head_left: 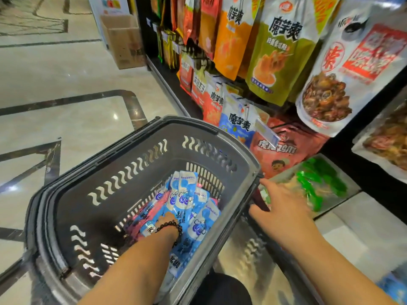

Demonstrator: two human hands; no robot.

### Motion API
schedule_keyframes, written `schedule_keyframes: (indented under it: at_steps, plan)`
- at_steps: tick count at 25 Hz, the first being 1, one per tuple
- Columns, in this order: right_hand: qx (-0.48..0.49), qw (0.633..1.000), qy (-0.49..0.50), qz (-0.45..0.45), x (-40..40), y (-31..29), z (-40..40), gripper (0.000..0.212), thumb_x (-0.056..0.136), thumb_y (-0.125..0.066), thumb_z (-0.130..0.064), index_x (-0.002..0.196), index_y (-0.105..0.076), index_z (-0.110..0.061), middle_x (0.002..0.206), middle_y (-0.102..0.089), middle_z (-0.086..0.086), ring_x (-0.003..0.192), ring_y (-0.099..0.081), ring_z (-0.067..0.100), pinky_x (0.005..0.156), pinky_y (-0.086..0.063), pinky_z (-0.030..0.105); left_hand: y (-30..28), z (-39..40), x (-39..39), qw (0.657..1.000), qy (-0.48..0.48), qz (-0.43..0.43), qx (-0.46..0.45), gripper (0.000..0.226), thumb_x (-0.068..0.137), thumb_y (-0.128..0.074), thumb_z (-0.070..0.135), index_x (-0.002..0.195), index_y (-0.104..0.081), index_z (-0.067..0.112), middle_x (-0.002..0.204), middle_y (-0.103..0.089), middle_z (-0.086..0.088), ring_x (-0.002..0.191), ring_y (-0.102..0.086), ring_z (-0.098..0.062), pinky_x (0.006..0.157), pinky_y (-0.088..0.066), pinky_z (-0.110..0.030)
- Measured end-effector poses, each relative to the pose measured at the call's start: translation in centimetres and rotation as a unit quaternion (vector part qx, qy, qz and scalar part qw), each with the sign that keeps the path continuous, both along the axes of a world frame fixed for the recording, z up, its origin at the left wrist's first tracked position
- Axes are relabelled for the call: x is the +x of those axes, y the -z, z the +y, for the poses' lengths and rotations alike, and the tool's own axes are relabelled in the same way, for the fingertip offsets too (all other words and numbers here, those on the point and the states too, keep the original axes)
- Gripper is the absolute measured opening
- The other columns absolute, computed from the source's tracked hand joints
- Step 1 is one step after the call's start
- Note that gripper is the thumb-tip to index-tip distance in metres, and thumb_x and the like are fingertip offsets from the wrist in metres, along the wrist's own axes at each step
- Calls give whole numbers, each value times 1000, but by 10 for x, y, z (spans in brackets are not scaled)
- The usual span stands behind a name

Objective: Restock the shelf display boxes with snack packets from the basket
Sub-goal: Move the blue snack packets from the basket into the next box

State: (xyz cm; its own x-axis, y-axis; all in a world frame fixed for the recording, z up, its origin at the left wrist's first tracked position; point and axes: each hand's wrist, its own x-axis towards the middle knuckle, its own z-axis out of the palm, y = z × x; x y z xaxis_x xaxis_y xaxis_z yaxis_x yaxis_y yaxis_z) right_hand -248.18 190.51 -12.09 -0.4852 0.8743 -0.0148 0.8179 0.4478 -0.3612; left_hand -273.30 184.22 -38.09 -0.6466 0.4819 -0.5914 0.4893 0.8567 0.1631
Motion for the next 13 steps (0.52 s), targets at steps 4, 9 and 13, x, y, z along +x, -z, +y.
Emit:
schedule_keyframes:
  at_steps: [4,9,13]
  plan:
    - [-12,1000,-3,-1,0,7,2,58,73,-51,-47,129,-43,-34,120,-59,0,119,-49,23,102,-38,46,10,-5,-1,999,40,3,3,42,94,-47,14,135,-42,7,138,-44,-18,125,-47,-35,101,-43,-43]
    - [5,1000,-10,-11,-2,10,4,65,73,-49,-49,135,-39,-33,124,-56,-3,123,-46,20,102,-38,45,-26,11,7,998,47,-26,33,38,98,-44,7,134,-46,-5,137,-51,-20,125,-51,-33,98,-44,-34]
    - [-1,999,-22,25,-4,10,9,59,70,-48,-48,126,-46,-31,113,-59,-3,113,-51,22,93,-44,43,-84,12,-7,992,122,-25,36,56,91,-49,5,145,-33,5,144,-43,-16,125,-51,-31,102,-47,-36]
